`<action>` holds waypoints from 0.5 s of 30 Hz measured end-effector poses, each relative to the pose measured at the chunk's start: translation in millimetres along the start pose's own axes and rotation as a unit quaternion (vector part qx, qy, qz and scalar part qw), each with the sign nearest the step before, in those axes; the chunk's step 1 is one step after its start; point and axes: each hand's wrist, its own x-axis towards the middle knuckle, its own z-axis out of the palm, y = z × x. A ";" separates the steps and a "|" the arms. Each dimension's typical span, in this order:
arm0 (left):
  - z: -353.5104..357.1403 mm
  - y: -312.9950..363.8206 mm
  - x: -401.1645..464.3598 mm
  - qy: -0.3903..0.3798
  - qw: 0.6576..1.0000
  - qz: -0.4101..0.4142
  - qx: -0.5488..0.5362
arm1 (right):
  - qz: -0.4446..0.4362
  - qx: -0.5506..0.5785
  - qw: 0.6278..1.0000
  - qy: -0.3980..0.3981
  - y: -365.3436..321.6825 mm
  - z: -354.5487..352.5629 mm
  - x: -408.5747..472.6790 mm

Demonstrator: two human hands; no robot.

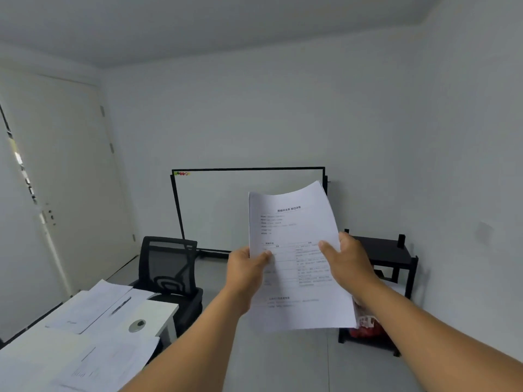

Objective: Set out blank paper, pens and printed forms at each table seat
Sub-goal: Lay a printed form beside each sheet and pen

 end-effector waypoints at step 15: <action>105.9 16.7 276.5 0.104 0.994 0.023 0.025 | 0.000 0.036 0.999 -0.029 61.3 35.3 323.2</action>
